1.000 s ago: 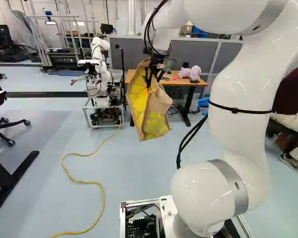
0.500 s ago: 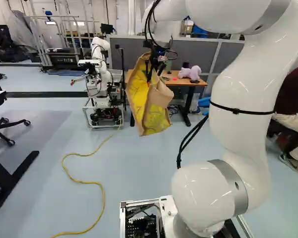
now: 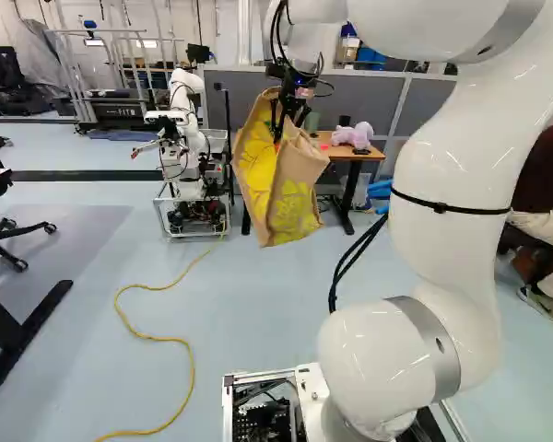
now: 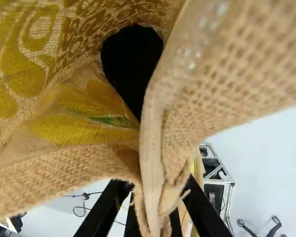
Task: Pick up the bag on the ground and place it on the table
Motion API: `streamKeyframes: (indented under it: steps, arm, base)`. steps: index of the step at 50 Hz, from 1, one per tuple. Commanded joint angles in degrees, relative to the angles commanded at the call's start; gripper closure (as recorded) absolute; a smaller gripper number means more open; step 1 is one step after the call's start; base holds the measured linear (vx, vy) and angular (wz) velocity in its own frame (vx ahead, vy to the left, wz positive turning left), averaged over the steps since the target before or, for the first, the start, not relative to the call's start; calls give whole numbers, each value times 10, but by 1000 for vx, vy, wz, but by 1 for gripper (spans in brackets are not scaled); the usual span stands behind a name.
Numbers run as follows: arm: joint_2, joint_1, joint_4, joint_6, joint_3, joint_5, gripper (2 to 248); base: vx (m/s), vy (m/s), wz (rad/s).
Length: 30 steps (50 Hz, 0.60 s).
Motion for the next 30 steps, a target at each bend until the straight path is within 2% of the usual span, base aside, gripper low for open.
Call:
streamKeyframes:
  steps: [30]
  arm:
    - [15,-1,0,0,-35,-78,215]
  base:
    - [0,0,0]
